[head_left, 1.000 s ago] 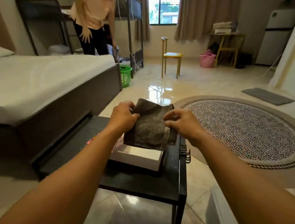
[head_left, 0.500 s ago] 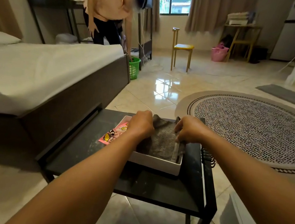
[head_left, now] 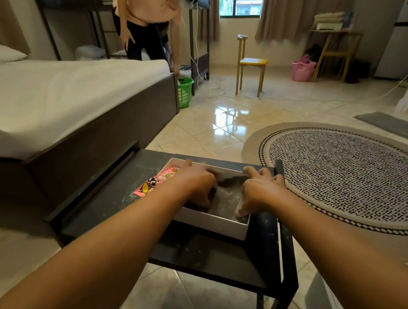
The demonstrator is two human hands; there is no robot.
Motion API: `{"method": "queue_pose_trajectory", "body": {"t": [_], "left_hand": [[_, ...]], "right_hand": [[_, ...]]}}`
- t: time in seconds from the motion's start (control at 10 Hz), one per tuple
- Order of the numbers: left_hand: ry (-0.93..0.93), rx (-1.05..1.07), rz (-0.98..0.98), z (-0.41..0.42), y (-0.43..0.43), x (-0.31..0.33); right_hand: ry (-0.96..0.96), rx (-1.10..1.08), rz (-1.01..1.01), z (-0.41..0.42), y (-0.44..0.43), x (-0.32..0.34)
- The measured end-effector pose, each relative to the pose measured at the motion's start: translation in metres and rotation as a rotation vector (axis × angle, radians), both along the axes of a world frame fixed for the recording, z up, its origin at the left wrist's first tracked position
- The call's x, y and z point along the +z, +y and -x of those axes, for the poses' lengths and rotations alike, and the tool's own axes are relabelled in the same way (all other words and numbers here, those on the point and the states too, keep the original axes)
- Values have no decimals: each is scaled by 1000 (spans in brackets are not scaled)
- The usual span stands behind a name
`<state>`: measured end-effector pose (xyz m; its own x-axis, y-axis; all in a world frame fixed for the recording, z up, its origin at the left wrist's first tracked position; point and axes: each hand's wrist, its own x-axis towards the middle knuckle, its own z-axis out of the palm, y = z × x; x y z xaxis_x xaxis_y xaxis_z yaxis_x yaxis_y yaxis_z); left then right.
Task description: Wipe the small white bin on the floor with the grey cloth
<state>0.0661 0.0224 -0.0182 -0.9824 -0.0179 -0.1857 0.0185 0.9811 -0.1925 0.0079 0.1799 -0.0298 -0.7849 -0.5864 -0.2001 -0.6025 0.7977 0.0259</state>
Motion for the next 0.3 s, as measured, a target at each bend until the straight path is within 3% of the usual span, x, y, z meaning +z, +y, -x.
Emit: {"method": "queue_pose_trajectory", "body": {"t": [0.2, 0.3], "left_hand": [[-116, 123, -143, 0, 9, -2], [11, 103, -140, -4, 12, 9]], "right_hand": [[-80, -63, -36, 5, 1, -5], [-69, -59, 86, 2, 10, 5]]}}
